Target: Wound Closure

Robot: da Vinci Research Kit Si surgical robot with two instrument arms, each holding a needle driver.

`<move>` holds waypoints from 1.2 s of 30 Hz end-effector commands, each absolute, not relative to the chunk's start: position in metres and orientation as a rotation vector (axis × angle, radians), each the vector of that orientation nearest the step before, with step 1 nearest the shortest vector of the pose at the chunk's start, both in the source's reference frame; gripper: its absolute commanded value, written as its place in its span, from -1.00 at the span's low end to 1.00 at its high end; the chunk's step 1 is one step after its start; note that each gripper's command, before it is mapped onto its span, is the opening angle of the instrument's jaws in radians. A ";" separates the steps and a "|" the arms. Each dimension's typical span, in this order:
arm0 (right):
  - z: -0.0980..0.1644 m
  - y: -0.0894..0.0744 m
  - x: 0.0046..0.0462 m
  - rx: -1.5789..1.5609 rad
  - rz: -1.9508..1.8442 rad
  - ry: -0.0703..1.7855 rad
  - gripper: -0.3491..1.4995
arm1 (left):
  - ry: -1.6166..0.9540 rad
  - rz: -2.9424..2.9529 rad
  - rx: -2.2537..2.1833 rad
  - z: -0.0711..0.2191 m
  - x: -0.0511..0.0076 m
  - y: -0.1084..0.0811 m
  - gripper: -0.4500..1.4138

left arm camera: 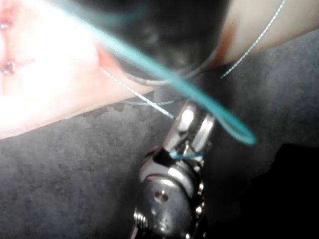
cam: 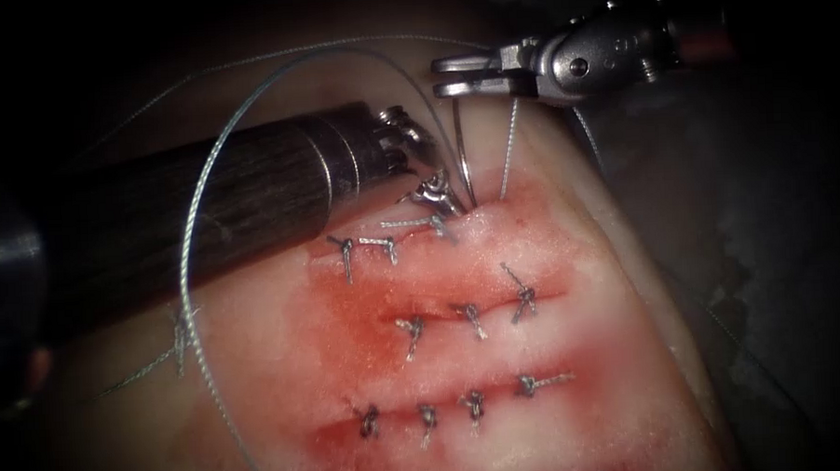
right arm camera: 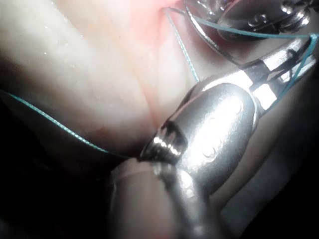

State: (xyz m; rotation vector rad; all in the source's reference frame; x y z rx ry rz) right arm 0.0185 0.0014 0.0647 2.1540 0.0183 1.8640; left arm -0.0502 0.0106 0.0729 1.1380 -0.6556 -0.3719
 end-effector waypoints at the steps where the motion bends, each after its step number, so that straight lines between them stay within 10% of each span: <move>1: 0.065 0.002 0.0193 2.155 1.860 0.021 -1.00 | -0.660 -0.372 1.132 0.073 -0.0507 0.012 -1.00; 36: 0.065 0.003 0.0198 2.236 1.965 -0.006 -1.00 | -0.656 -0.370 1.128 0.073 -0.0508 0.012 -1.00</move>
